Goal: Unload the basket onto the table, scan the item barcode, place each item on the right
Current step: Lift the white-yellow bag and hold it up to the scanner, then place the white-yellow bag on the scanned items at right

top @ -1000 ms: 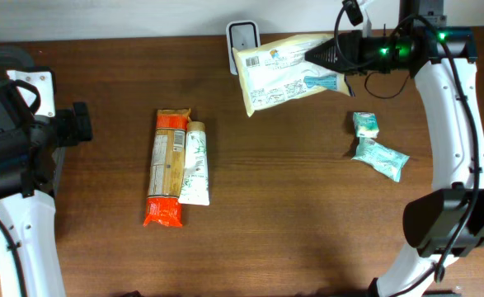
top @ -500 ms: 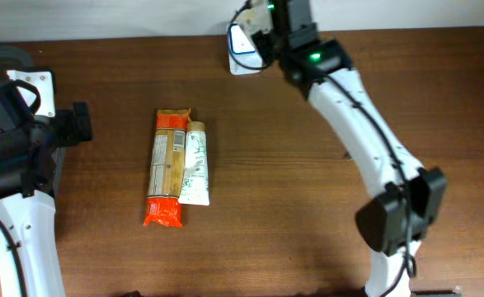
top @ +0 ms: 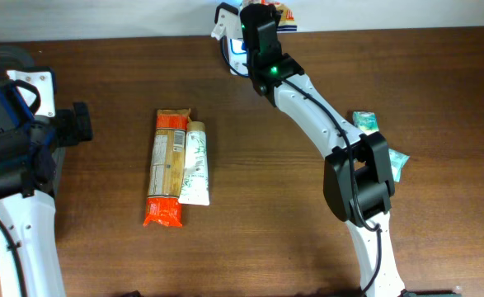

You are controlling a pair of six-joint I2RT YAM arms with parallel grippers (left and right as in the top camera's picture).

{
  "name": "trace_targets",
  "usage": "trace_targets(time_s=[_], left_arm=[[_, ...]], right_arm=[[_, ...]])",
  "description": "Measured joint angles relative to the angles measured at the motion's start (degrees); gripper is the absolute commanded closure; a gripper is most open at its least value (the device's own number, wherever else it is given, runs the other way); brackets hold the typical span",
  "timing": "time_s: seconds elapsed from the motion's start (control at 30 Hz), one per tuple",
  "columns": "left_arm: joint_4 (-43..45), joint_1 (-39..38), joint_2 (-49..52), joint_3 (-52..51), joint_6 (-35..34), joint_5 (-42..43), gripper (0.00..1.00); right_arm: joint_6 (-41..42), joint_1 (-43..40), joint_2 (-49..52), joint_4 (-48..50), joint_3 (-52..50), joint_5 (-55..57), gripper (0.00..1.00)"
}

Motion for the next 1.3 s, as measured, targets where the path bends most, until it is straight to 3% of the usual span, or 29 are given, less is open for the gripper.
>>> trace_targets(time_s=[0.8,0.93,1.03,1.1,1.2,1.3], left_arm=[[0.0,0.0,0.0,0.0,0.0,0.0,0.01],[0.1,0.0,0.0,0.0,0.0,0.0,0.01],[0.0,0.0,0.0,0.0,0.0,0.0,0.01],[0.0,0.0,0.0,0.0,0.0,0.0,0.01],[0.0,0.0,0.0,0.0,0.0,0.0,0.01],[0.1,0.0,0.0,0.0,0.0,0.0,0.01]], right_arm=[[-2.4,2.1,0.0,-2.3,0.0,2.2,0.96],[4.9,2.1,-1.2,-11.4,0.1,0.5,0.96],[15.7,2.1,-8.3,-22.6,0.1,-2.2,0.96],[24.4,2.0,-15.8,-33.1,0.2,-5.6,0.96],[44.1,0.2,-28.5,-50.2,1.0,-13.4,0.96],[59.6,-7.6,-33.2,-68.2,1.6,-20.0,0.96]])
